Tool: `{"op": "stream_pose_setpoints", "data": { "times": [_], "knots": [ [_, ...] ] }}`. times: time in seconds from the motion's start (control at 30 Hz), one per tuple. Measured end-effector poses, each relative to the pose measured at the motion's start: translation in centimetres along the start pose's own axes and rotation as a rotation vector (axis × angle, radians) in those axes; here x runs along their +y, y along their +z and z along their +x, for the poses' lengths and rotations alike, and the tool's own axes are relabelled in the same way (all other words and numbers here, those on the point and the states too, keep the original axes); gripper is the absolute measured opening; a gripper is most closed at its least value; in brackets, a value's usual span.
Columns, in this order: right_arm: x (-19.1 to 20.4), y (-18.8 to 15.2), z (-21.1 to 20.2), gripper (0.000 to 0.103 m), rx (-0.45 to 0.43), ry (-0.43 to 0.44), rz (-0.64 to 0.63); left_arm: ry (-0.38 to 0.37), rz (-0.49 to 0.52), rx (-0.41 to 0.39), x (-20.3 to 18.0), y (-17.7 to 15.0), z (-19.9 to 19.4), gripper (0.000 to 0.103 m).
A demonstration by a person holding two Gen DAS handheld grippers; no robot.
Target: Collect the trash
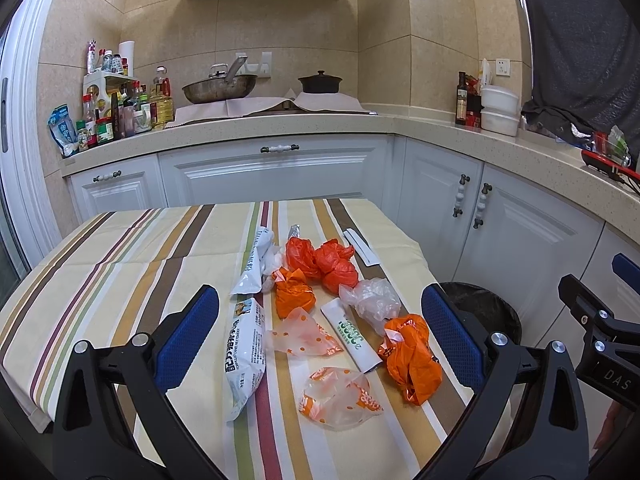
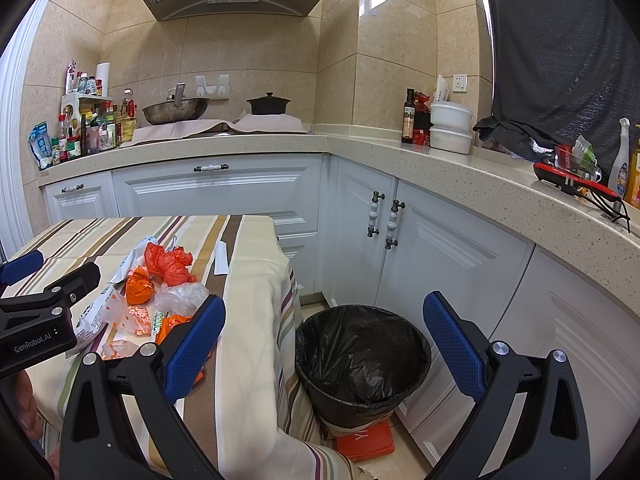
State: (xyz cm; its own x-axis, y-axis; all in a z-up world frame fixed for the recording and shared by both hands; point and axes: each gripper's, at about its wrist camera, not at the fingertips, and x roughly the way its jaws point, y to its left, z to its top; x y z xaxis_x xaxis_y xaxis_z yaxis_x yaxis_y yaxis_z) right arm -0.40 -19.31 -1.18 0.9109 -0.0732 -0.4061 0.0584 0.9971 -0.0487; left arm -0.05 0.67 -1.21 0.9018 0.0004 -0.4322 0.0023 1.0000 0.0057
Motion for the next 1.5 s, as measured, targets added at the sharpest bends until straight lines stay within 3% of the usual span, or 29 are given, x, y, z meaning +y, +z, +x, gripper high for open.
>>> {"op": "stream_pose_setpoints", "data": {
  "times": [0.6,0.83,1.1,1.27,1.37,1.43,1.5],
  "knots": [
    [0.5,-0.3,0.8,0.097,0.015,0.024,-0.007,0.003,0.012,0.007,0.6,-0.8,0.2,0.099],
    [3.2,-1.0,2.4,0.097,0.074,0.154,-0.007,0.027,0.036,0.048,2.9,-1.9,0.5,0.099],
    [7.5,-2.2,4.9,0.096,0.12,0.233,-0.076,0.085,0.038,0.119,6.1,-3.5,1.2,0.099],
    [8.8,-3.1,6.4,0.096,0.181,0.268,-0.08,0.084,0.013,0.148,7.1,-4.2,1.5,0.099],
    [9.0,-3.7,6.9,0.087,0.204,0.273,-0.078,0.081,0.004,0.15,7.3,-4.4,1.5,0.099],
    [9.0,-4.1,7.3,0.055,0.234,0.3,-0.079,0.076,-0.005,0.152,7.4,-4.4,1.6,0.099],
    [9.1,-4.4,7.6,0.054,0.257,0.317,-0.076,0.068,-0.011,0.154,7.4,-4.4,1.6,0.099]
  ]
}}
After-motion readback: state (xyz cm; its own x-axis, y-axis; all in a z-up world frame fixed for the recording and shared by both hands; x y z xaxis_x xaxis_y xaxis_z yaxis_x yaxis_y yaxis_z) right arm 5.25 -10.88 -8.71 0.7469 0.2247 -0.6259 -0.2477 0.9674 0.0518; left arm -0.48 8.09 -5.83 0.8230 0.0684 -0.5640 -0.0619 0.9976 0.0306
